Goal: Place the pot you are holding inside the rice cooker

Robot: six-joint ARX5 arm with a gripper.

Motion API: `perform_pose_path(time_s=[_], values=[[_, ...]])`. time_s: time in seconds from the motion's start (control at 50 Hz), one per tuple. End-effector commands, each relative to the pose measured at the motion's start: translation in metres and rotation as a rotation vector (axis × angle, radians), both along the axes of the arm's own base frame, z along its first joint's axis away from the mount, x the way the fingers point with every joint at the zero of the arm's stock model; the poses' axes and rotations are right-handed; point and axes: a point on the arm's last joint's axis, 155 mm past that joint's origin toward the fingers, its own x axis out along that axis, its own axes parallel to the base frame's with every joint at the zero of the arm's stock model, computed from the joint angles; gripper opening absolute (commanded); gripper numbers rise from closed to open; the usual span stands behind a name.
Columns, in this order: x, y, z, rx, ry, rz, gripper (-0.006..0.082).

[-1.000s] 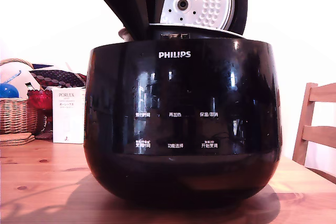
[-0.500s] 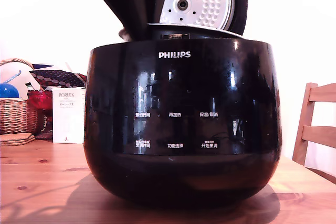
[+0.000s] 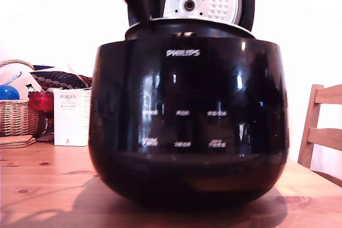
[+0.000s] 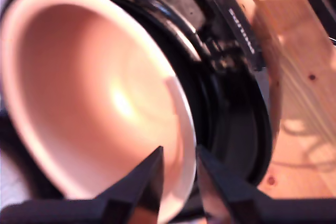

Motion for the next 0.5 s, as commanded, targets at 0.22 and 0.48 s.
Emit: perform_pose_path(time_s=[0.22,0.48], values=[[-0.001,0.005,0.022,-0.049,0.002,0.090,0.0168],[-0.001,0.005,0.024,-0.157,0.055,0.345,-0.0021]])
